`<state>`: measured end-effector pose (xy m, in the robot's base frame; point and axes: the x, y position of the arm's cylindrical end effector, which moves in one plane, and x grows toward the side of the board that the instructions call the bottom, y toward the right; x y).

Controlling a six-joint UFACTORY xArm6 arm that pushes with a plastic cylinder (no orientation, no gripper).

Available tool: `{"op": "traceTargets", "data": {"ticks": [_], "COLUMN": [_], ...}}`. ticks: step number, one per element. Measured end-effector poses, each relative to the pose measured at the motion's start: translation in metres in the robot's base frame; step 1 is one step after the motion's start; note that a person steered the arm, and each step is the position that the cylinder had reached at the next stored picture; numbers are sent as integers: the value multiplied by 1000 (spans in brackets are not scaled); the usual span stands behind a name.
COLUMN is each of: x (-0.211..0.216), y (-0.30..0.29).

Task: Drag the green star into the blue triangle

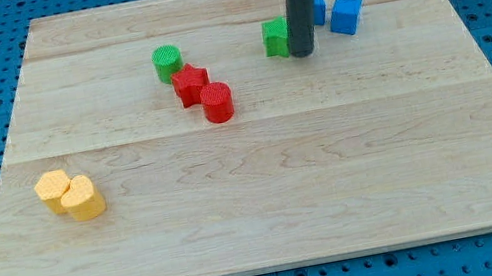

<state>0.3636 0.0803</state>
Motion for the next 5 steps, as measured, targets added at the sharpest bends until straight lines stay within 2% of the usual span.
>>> {"op": "traceTargets", "data": {"ticks": [1, 2, 3, 4, 5], "x": [11, -45, -59, -23, -8], "y": [-42, -46, -9, -18, -35]}}
